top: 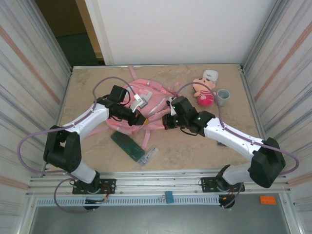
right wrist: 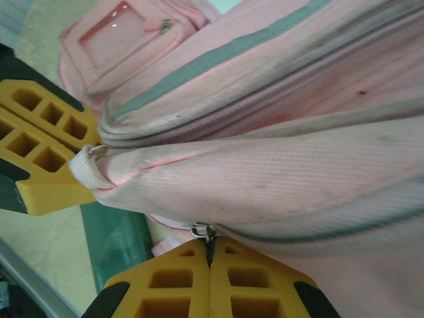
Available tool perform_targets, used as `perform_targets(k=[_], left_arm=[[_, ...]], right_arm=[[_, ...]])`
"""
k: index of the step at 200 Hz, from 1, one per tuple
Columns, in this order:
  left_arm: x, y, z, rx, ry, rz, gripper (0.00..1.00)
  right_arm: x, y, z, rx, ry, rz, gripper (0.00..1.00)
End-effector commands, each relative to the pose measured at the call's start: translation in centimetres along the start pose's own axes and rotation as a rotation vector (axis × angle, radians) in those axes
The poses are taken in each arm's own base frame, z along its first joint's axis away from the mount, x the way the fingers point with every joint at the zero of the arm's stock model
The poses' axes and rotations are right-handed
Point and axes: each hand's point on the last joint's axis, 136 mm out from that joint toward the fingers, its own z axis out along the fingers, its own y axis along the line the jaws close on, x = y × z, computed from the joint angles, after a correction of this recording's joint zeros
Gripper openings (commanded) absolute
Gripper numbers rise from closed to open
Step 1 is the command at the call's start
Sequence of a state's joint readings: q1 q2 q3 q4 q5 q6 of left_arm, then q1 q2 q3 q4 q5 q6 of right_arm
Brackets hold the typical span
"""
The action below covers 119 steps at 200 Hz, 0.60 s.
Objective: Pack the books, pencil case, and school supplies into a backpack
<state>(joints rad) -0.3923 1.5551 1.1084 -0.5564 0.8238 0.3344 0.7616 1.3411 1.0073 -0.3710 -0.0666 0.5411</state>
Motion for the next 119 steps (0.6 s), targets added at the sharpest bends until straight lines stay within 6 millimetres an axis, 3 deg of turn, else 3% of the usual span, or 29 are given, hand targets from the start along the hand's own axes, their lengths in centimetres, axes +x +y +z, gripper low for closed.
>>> perform_targets(k=[1,34,44,65,70,85,92,102,119], left_arm=[[0.2,0.0,-1.3,-0.047,0.004,0.023,0.0],[0.9,0.3,-1.3,-0.067,0.039,0.035,0.0],[1.0,0.3,-1.3,-0.067,0.042,0.039,0.0],[0.8,0.6,-1.3,-0.083,0.03,0.028,0.0],[0.6,0.7,-1.4,-0.092,0.021,0.017,0.07],[0.4,1.0,-1.6,-0.119,0.005,-0.053,0.44],[0.3,1.2,-1.8,-0.133,-0.01,-0.102,0.55],[0.4,1.8,-2.3,-0.178,-0.036,-0.198,0.66],[1.0,3.1,-3.9,-0.28,-0.098,-0.378,0.73]], right_arm=[[0.3,-4.6,-2.1,0.204,0.012,0.041,0.0],[0.7,-6.6,-2.9,0.261,0.036,0.056,0.0],[0.9,-6.3,-2.8,0.246,0.047,0.047,0.0],[1.1,-3.7,-2.0,0.115,0.058,0.014,0.0],[1.2,-3.2,-1.8,0.089,0.059,0.013,0.0],[1.6,-2.4,-1.0,0.051,0.068,0.043,0.0],[1.8,-2.4,-0.6,0.048,0.072,0.058,0.0],[2.1,-2.4,-0.2,0.054,0.078,0.071,0.0],[2.4,-2.2,0.5,0.059,0.082,0.082,0.0]])
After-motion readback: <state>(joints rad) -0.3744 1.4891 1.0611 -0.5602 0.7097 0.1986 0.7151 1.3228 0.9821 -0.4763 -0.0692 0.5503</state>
